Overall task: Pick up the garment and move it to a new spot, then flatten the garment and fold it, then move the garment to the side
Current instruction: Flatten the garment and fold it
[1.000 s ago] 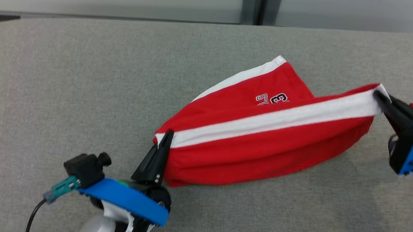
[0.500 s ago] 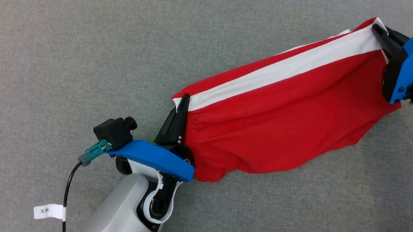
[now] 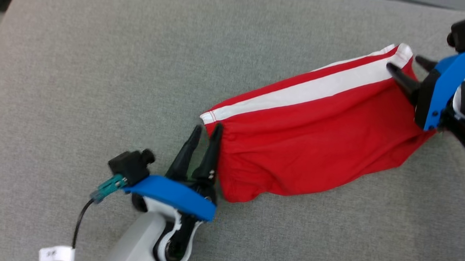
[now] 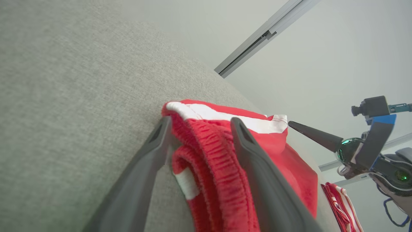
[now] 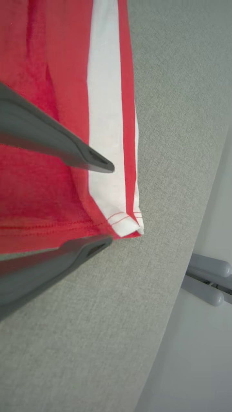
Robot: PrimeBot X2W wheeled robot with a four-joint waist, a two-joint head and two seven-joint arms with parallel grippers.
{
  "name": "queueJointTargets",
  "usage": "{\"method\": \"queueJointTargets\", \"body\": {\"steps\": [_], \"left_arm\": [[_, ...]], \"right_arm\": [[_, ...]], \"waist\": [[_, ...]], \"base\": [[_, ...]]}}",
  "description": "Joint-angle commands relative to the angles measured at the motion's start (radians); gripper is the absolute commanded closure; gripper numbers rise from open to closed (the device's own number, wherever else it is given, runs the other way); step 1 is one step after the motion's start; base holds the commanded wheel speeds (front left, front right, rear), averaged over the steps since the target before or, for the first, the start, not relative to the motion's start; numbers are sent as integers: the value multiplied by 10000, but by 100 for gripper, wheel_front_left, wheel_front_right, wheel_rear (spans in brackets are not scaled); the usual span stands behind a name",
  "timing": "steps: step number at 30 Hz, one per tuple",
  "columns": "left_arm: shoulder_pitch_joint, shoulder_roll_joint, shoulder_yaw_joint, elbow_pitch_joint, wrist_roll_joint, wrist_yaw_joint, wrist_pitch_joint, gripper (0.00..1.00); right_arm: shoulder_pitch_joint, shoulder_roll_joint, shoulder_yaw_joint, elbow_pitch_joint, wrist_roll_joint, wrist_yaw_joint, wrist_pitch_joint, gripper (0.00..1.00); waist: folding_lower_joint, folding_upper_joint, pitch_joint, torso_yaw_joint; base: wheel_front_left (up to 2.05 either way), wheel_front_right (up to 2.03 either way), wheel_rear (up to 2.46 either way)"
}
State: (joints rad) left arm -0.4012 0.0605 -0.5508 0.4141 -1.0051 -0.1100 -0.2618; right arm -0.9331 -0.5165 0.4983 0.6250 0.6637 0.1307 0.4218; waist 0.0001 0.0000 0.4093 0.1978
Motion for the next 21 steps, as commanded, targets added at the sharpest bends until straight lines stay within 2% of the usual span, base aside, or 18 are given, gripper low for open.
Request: {"method": "queueJointTargets", "body": {"steps": [1, 5, 8, 11, 14, 21], "left_arm": [[344, 277, 253, 59, 154, -6, -26, 0], [761, 556, 950, -435, 1127, 135, -35, 0], [932, 949, 1440, -942, 2884, 417, -37, 0], [966, 849, 1918, -1484, 4526, 530, -35, 0], [860, 692, 2308, -1831, 5724, 456, -30, 0], [854, 261, 2880, -1897, 6916, 129, -31, 0]], "right_arm": [[347, -103, 42, 8, 248, 2, 47, 0], [884, -274, 34, -242, 601, 2, -205, 0], [1300, -395, -194, -234, 595, 2, -679, 0], [1600, -254, -596, -104, 548, 2, -1236, 0], [1695, -38, -952, 51, 294, 2, -1939, 0], [1380, 629, -1794, 1454, -539, 2, -3057, 0]], "waist": [[-1, 0, -379, -181], [-1, 0, -925, -258], [-1, 0, -1183, -236], [-1, 0, -1217, -144], [-1, 0, -1075, -10], [-1, 0, -517, 326]], "base": [[0, 0, 0], [0, 0, 0], [0, 0, 0], [0, 0, 0], [0, 0, 0], [0, 0, 0]]}}
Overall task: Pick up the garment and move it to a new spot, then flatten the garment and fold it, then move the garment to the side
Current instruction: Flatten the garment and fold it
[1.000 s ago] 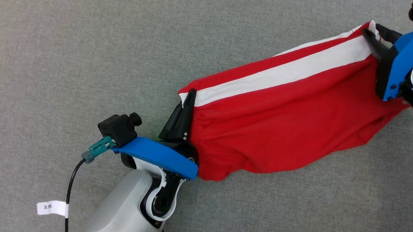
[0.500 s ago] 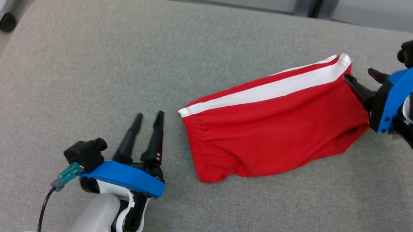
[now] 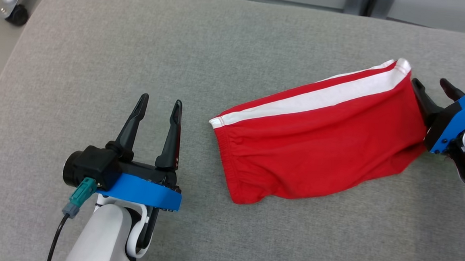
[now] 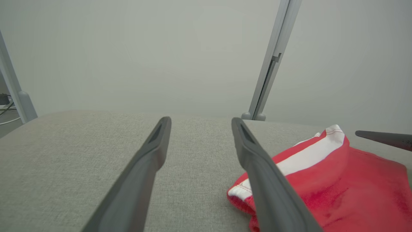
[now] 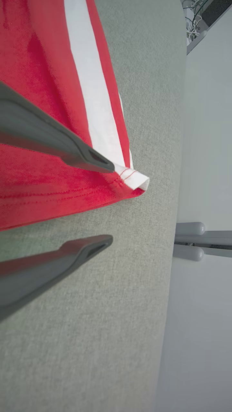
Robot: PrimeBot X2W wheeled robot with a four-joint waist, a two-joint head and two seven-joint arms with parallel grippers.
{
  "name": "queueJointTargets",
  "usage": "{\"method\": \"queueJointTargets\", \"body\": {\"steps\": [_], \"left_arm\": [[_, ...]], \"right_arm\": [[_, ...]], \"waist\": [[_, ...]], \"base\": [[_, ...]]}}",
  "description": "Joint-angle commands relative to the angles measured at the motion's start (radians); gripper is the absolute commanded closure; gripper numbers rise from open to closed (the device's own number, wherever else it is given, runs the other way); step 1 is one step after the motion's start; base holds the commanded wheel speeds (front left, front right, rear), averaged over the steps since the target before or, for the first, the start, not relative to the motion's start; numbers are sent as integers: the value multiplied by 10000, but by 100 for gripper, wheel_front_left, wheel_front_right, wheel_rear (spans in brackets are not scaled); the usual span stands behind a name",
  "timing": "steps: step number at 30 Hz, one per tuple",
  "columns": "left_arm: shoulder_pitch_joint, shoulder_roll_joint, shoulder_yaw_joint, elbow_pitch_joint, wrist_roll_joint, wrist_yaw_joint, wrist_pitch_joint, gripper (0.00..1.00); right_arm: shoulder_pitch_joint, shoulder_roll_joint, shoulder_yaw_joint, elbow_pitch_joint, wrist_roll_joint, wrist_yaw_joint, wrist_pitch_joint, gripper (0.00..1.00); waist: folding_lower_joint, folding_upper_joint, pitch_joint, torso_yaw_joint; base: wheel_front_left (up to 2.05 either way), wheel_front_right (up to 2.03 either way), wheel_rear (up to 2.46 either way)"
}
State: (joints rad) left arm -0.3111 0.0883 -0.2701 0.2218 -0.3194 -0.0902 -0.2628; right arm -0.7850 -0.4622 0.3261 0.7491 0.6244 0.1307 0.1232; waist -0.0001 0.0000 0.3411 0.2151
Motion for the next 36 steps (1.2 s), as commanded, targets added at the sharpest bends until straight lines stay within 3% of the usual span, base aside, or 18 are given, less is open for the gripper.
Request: {"method": "queueJointTargets", "body": {"steps": [1, 5, 9, 11, 20, 24, 30, 36], "left_arm": [[-48, -17, 73, 26, 59, -69, -21, 0], [148, -164, 253, 140, 285, -184, -21, 0], [284, -219, 471, 230, 427, -268, -22, 0], [393, -234, 572, 283, 478, -295, -22, 0], [630, -223, 847, 421, 584, -370, -22, 0], [854, -147, 791, 493, 565, -405, -22, 0], [1034, -46, 649, 661, 539, -419, -22, 0], [1112, -9, 454, 722, 486, -428, -22, 0]], "right_arm": [[-101, 86, -72, 213, -146, 2, -71, 0], [-187, 485, -312, 1320, -655, 2, 150, 0], [56, 864, -101, 2208, -1091, 2, 1148, 0], [131, 1025, 60, 2183, -1183, 16, 1395, 100], [265, 708, -290, 1223, -1482, 0, 616, 100], [662, 391, -1158, 992, -2105, 0, 372, 100], [1278, -171, -2265, 281, -3503, 0, 881, 100], [1939, 428, -3043, -1328, -4741, 2, 1605, 100]], "waist": [[1, 0, 166, 153], [1, 0, 322, 316], [1, 0, 269, 327], [1, 0, 201, 276], [1, 0, -442, -323], [1, 0, -1009, -744], [1, 0, -1464, -967], [1, 0, -1617, -877]], "base": [[0, 0, 0], [0, 0, 0], [0, 0, 0], [0, 0, 0], [0, 0, 0], [0, 0, 0], [0, 0, 0], [0, 0, 0]]}}
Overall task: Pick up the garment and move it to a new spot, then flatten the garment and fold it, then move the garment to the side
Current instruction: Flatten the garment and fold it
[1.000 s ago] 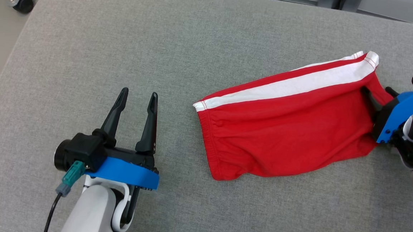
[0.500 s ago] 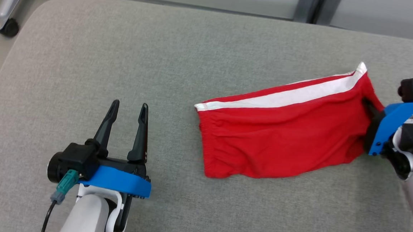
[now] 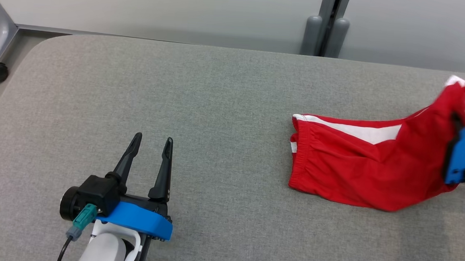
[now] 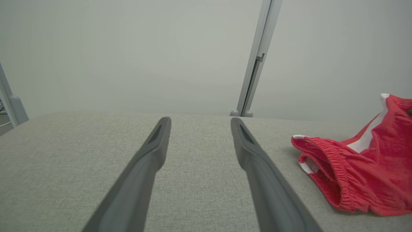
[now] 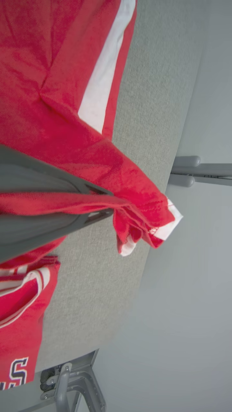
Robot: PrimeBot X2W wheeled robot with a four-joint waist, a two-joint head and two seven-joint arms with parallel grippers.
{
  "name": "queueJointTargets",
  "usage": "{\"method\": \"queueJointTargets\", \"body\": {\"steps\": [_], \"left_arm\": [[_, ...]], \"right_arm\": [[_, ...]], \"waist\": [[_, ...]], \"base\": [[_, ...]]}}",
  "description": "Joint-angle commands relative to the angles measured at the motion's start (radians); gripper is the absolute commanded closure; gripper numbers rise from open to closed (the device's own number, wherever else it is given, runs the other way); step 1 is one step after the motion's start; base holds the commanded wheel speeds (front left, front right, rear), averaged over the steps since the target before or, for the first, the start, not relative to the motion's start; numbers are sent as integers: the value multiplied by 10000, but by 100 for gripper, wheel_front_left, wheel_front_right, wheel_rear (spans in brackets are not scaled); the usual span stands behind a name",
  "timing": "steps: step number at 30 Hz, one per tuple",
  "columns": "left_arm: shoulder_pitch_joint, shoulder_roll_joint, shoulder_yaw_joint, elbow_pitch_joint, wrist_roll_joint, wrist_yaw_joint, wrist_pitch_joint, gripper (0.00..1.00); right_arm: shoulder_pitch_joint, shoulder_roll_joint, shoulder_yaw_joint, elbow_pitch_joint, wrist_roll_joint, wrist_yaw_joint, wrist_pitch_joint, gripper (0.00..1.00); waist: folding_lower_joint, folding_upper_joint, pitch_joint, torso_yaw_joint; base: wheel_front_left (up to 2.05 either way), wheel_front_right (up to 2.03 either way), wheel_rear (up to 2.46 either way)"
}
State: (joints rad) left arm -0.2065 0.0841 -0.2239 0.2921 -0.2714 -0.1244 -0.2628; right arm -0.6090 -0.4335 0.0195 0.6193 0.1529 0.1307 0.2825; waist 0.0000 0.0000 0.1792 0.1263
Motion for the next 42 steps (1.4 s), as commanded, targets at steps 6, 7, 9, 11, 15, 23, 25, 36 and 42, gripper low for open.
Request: {"method": "queueJointTargets", "body": {"steps": [6, 7, 9, 11, 15, 23, 25, 36, 42], "left_arm": [[12, 55, -153, 32, -96, -80, -22, 0], [-8, 62, -164, 18, -119, -81, -22, 0], [-72, 55, -177, 2, -164, -82, -22, 0], [-152, 27, -214, -40, -190, -81, -22, 0], [-203, -10, -290, -94, -262, -81, -23, 0], [-134, -49, -179, -69, -278, -82, -23, 0], [-43, -29, -115, -73, -238, -82, -23, 0], [95, 63, 5, -90, -123, -83, -23, 0], [-125, 201, -95, -22, -52, -83, -23, 0]], "right_arm": [[761, 1505, 674, -1913, -407, 2, 1234, 100], [808, 1748, 836, -2104, -404, 2, 1456, 100], [762, 2107, 1173, -2347, -466, 0, 1809, 100], [589, 2473, 1470, -2306, -573, 2, 2088, 100], [347, 3035, 1903, -1817, -659, 2, 2451, 100], [321, 3263, 2358, -2000, 997, 2, 2169, 0], [461, 2901, 2261, -2480, 1270, 0, 1986, 0], [2329, 1641, 197, -3556, 483, 2, 594, 65], [2410, 1999, 808, -2325, 36, 2, -130, 100]], "waist": [[0, 0, -26, 206], [0, 0, -5, 235], [0, 0, 63, 320], [0, 0, 147, 422], [0, 0, 272, 592], [0, 0, 208, 609], [0, 0, 113, 525], [0, 0, -185, 150], [0, 0, -12, 120]], "base": [[0, 0, 0], [0, 0, 0], [0, 0, 0], [0, 0, 0], [0, 0, 0], [0, 0, 0], [0, 0, 0], [0, 0, 0], [0, 0, 0]]}}
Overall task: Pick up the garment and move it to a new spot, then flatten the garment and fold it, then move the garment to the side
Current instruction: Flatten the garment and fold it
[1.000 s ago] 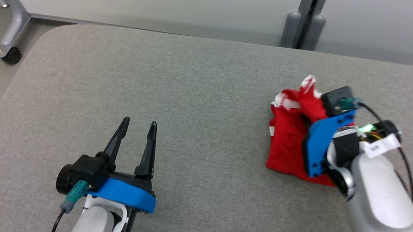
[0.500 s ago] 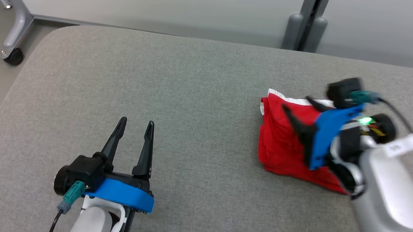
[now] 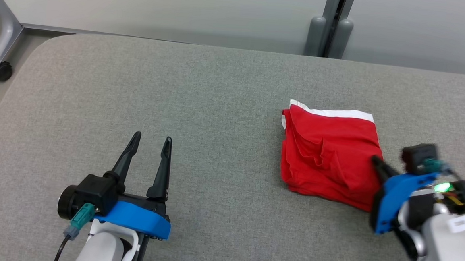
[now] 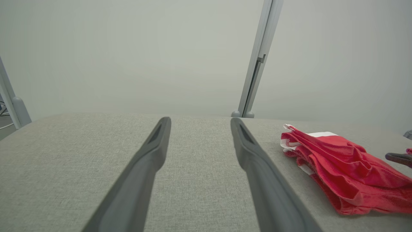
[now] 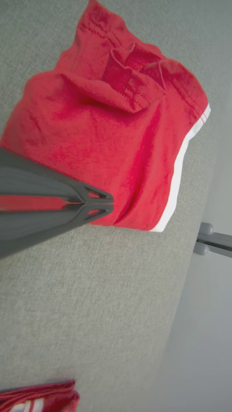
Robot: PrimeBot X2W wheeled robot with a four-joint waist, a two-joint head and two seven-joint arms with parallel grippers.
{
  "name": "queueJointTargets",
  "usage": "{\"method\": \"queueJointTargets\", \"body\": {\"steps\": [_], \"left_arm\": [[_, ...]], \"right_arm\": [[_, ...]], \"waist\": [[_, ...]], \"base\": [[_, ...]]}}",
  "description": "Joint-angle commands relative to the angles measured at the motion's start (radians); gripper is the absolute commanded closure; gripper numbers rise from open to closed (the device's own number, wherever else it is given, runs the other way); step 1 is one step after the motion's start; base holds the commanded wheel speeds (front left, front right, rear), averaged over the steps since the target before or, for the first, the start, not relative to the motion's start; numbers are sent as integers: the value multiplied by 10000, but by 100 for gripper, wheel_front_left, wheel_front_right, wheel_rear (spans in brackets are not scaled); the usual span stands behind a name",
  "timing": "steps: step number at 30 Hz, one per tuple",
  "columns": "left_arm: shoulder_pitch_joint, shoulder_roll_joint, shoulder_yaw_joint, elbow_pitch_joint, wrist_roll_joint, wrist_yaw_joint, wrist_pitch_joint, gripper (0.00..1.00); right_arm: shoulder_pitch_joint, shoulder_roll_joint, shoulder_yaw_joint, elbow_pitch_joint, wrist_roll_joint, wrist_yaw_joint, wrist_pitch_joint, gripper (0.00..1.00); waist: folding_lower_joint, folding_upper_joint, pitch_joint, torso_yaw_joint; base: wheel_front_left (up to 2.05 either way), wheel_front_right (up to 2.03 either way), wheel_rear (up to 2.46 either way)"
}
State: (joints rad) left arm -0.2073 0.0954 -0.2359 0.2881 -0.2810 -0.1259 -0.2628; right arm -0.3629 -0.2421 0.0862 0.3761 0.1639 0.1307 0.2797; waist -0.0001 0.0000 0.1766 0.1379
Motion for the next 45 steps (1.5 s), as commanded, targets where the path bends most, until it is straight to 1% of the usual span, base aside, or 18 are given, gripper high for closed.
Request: {"method": "queueJointTargets", "body": {"steps": [1, 2, 3, 4, 8, 12, 13, 16, 18, 19, 20, 21, 23, 26, 29, 32, 37, 45], "left_arm": [[-146, 115, 47, 40, 67, -68, -23, 0], [-171, 131, 68, 62, 97, -68, -23, 0], [-205, 179, 132, 102, 95, -65, -23, 0], [-211, 196, 170, 126, 98, -51, -23, 0], [-77, 229, 314, 177, 117, 46, -23, 0], [204, 263, 587, 115, 11, 170, -23, 0], [253, 282, 653, 104, 5, 191, -23, 0], [384, 341, 858, 59, -14, 269, -23, 0], [541, 411, 1034, 22, -53, 330, -23, 0], [623, 429, 1123, 2, -60, 371, -23, 0], [699, 455, 1239, -29, -73, 409, -23, 0], [781, 472, 1337, -64, -68, 481, -23, 0], [944, 484, 1562, -131, -82, 559, -23, 0], [1227, 544, 1861, -159, -43, 631, -23, 0], [1455, 567, 2122, -179, -5, 674, -23, 0], [1654, 550, 2309, -203, 4, 675, -23, 0], [1895, 469, 2508, -201, 84, 640, -23, 0], [2232, 338, 2595, -141, 260, 568, -23, 0]], "right_arm": [[-189, 176, 396, 303, -88, 2, -206, 100], [-332, 287, 655, 496, -76, 2, -304, 100], [-563, 521, 1318, 828, -9, 2, -441, 100], [-639, 652, 1672, 938, 112, 2, -516, 100], [-733, 1019, 3736, 914, 1022, 2, -542, 100], [-457, 899, 5724, 160, 2421, 0, -291, 100], [-378, 808, 5989, -91, 2767, 0, -291, 100], [-283, 642, 6315, -629, 3221, 0, -444, 100], [-75, 524, 6197, -1088, 3487, 2, -777, 100], [34, 469, 5986, -1315, 3508, 2, -1004, 79], [146, 411, 5686, -1514, 3462, 2, -1297, 12], [316, 362, 5269, -1669, 3343, 0, -1599, 0], [741, 369, 4274, -1945, 3017, 2, -2187, 0], [1505, 638, 2520, -2346, 2345, 2, -2966, 0], [2231, 845, 973, -2623, 1552, 2, -3459, 0], [2759, 1038, -13, -2783, 958, 2, -3739, 0], [3081, 1110, -793, -2560, 585, 2, -4196, 0], [2589, 895, -797, -1297, 593, 2, -4410, 0]], "waist": [[1, 0, 32, -2], [1, 0, 43, -8], [1, 0, 57, -31], [1, 0, 59, -48], [1, 0, -41, -180], [1, 0, -240, -431], [1, 0, -293, -494], [1, 0, -417, -673], [1, 0, -543, -875], [1, 0, -601, -963], [1, 0, -680, -1065], [1, 0, -753, -1155], [1, 0, -897, -1338], [1, 0, -1131, -1575], [1, 0, -1294, -1769], [1, 0, -1386, -1915], [1, 0, -1480, -2138], [1, 0, -1606, -2308]], "base": [[0, 0, 0], [0, 0, 0], [0, 0, 0], [0, 0, 0], [0, 0, 0], [0, 0, 0], [0, 0, 0], [0, 0, 0], [0, 0, 0], [0, 0, 0], [0, 0, 0], [0, 0, 0], [0, 0, 0], [0, 0, 0], [0, 0, 0], [0, 0, 0], [0, 0, 0], [0, 0, 0]]}}
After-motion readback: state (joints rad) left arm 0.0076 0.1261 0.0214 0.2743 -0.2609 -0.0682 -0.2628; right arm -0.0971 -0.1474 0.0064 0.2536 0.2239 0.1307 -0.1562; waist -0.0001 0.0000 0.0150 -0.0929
